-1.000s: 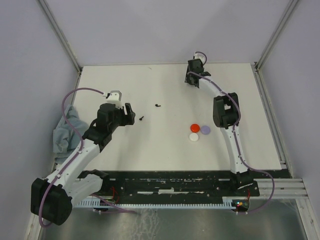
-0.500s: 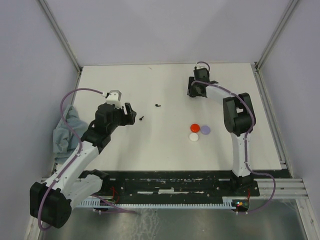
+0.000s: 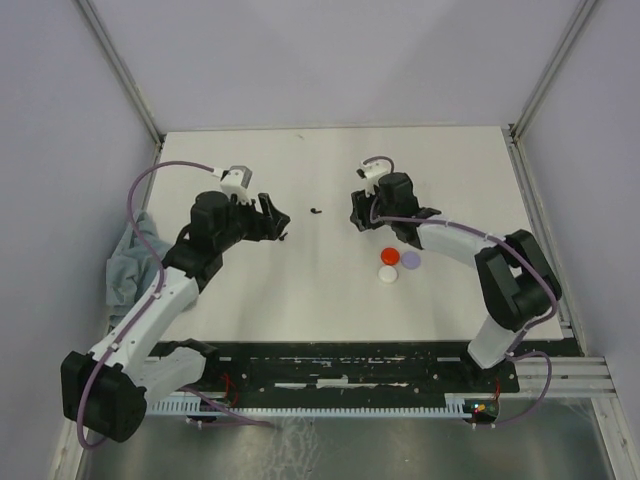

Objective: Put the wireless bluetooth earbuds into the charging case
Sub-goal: Pick up the charging case at the center of the board.

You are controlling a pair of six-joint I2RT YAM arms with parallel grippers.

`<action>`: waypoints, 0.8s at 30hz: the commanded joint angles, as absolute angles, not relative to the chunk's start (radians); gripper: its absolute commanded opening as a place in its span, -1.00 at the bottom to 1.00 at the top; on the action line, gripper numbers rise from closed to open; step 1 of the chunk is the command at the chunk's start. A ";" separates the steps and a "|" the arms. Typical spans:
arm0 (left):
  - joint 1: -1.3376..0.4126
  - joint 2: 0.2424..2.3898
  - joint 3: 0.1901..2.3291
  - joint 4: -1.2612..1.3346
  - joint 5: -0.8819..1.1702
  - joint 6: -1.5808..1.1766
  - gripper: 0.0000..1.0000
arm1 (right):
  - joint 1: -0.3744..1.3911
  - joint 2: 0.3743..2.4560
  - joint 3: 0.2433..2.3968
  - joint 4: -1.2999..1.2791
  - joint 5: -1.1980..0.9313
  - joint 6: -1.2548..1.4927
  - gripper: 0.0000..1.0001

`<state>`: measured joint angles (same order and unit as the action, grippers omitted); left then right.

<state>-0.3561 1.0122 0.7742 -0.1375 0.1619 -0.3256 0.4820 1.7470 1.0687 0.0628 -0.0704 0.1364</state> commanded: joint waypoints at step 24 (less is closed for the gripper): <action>-0.375 1.224 0.994 0.118 0.774 -0.769 0.26 | 0.721 1.242 0.850 0.432 -0.308 -0.276 -0.40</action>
